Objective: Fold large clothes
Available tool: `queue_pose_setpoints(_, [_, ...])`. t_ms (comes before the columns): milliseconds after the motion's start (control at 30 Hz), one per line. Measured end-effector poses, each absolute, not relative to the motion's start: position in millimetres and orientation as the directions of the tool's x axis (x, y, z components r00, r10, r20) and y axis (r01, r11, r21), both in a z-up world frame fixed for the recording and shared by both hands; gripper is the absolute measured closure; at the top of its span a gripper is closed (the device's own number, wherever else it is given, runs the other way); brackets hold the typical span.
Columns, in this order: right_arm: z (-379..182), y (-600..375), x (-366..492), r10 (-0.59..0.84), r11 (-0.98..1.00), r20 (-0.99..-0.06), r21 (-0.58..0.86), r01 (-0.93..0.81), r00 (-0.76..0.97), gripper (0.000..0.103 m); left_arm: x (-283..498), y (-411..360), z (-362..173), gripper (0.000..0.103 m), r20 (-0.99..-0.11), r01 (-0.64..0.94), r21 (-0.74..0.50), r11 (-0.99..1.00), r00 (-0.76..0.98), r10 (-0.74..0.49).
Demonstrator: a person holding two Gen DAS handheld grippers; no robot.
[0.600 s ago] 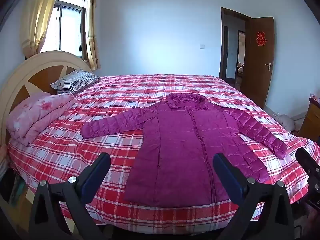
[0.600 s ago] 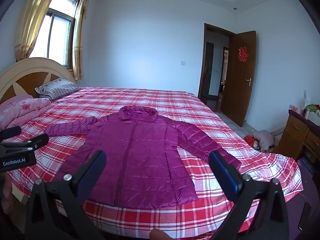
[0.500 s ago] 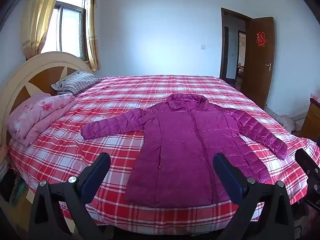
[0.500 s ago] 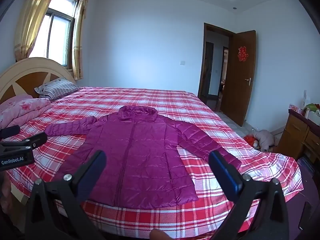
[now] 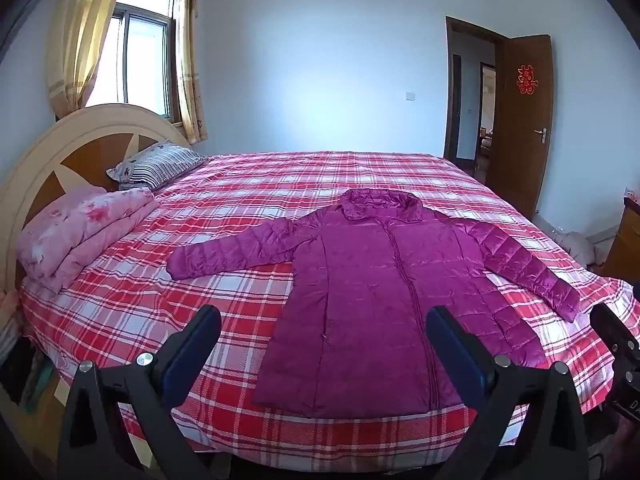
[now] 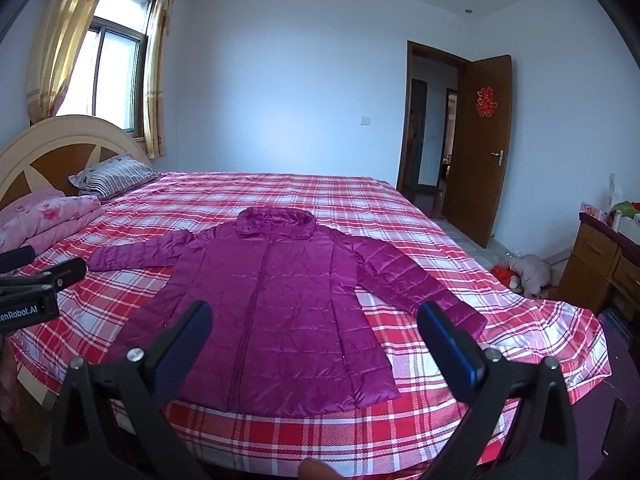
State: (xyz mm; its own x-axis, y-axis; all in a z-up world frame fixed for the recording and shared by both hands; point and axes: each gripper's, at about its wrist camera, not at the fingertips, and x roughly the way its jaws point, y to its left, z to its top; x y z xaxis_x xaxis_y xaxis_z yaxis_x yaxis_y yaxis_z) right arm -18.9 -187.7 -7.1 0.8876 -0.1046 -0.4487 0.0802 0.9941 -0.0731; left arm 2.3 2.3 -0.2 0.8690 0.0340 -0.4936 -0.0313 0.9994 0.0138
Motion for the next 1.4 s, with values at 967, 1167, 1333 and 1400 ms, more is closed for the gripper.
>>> queue_pose_setpoints(967, [-13.1, -186.9, -16.3, -0.094, 0.995, -0.453, -0.077, 0.067, 0.887, 0.0, 6.0, 5.2, -2.6, 0.001, -0.495, -0.035, 0.01, 0.999, 0.868, 0.035])
queue_pose_setpoints(1167, [-13.7, -186.8, -16.4, -0.089, 0.995, -0.454, -0.073, 0.062, 0.886, 0.0, 7.2, 7.2, -4.7, 0.001, -0.499, -0.035, 0.012, 0.999, 0.866, 0.037])
queue_pose_setpoints(1333, [-14.4, -186.3, -16.2, -0.082, 0.996, -0.457, -0.069, 0.056, 0.886, 0.0, 7.2, 7.5, -5.4, 0.001, -0.501, -0.036, 0.013, 0.999, 0.865, 0.038])
queue_pose_setpoints(1400, [-14.7, -186.3, -16.0, -0.08, 0.996, -0.458, -0.069, 0.054, 0.886, 0.0, 7.4, 7.7, -5.7, 0.001, -0.502, -0.036, 0.013, 0.999, 0.864, 0.038])
